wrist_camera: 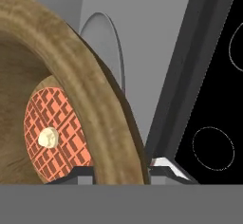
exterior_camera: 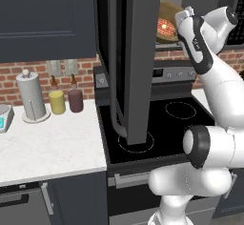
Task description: Open the microwave, place the bowl with waffle inside the microwave, then close the microwave door and turn it on.
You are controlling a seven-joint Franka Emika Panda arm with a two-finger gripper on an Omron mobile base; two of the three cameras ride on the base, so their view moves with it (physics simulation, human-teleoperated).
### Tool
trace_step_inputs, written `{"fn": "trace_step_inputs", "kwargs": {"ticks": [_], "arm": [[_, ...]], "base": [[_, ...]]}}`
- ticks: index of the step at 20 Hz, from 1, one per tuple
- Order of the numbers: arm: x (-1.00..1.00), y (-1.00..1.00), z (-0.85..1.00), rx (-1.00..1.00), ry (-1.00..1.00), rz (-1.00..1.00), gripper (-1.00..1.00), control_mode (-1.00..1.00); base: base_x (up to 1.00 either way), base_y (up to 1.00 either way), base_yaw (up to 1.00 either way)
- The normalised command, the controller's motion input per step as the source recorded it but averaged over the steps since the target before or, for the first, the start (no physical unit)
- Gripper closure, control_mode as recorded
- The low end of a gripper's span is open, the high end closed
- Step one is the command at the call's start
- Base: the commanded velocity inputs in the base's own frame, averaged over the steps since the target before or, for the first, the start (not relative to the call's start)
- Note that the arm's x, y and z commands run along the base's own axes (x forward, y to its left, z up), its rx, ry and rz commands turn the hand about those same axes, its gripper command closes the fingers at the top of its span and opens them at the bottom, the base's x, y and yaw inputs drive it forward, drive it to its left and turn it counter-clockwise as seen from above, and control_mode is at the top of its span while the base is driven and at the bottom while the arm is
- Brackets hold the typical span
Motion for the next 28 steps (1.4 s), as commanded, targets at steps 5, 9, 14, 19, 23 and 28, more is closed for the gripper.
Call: {"fn": "trace_step_inputs", "kwargs": {"ticks": [5,9,14,19,23,28], "arm": [[0.44,0.15,0.00,0.00,0.01,0.00,1.00,-1.00],[0.35,0.21,0.00,0.00,0.00,0.01,1.00,-1.00],[0.24,0.25,-0.01,0.00,0.00,0.02,1.00,-1.00],[0.13,0.10,-0.13,0.00,0.00,0.02,-1.00,-1.00],[0.00,0.01,-0.08,0.00,0.00,0.01,-1.00,-1.00],[0.00,0.00,-0.01,0.00,-0.05,0.02,-1.00,-1.00]], "base": [[0.00,0.00,0.00],[0.00,0.00,0.00],[0.00,0.00,0.00],[0.00,0.00,0.00],[0.00,0.00,0.00],[0.00,0.00,0.00]]}}
